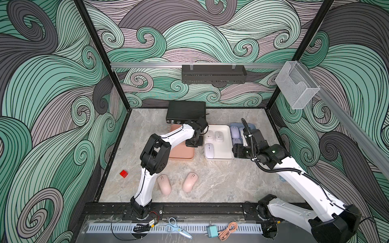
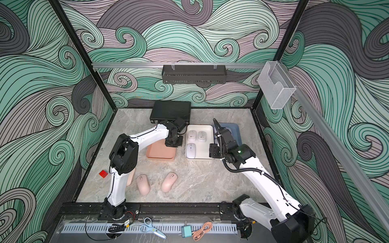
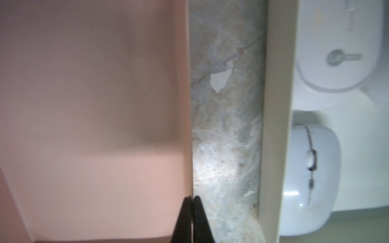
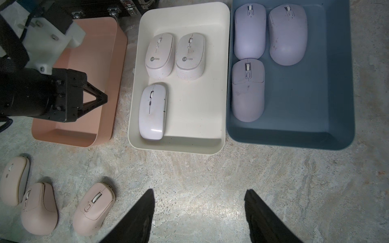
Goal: Place the mice by color into the storage box
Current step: Move the storage box to the center of the board.
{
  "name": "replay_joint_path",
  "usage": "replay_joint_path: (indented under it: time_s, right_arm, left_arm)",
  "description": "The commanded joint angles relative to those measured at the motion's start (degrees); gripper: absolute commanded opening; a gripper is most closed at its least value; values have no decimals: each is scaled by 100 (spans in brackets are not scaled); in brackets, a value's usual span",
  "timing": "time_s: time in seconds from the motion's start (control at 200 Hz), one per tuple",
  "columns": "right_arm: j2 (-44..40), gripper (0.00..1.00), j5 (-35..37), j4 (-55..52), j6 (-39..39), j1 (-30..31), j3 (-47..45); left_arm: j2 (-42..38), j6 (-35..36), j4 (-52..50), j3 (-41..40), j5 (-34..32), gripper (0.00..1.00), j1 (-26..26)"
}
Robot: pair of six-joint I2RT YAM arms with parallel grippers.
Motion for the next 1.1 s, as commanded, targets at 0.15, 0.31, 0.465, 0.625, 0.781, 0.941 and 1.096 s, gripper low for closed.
replay_joint_path:
  time_s: [0.15, 0.31, 0.465, 0.625, 0.781, 0.941, 1.096]
  right_arm:
    - [-134, 68, 74, 11, 51, -44, -77]
    - [-151, 68, 80, 11, 37, -76, -111]
    - [-203, 69, 56, -12, 61, -94, -118]
    - [-238, 69, 81, -104, 52, -94, -96]
    - [-274, 69, 63, -188, 122, -94, -38]
    - [-222, 69, 24, -312, 245, -61, 53]
    - [-246, 69, 194, -453, 498, 192, 34]
  left_arm:
    - [170, -936, -26, 335, 402, 0, -114]
    - [234, -1269, 259, 333, 861, 0, -142]
    - [285, -1407, 478, 356, 1196, 1, -182]
    - [75, -1373, 718, 255, 1501, 18, -200]
    - [-350, -959, 547, 288, 1474, 47, -183]
    - [-1002, -609, 122, 312, 1190, 63, -77]
    - [-1974, -239, 65, 72, 1119, 70, 192]
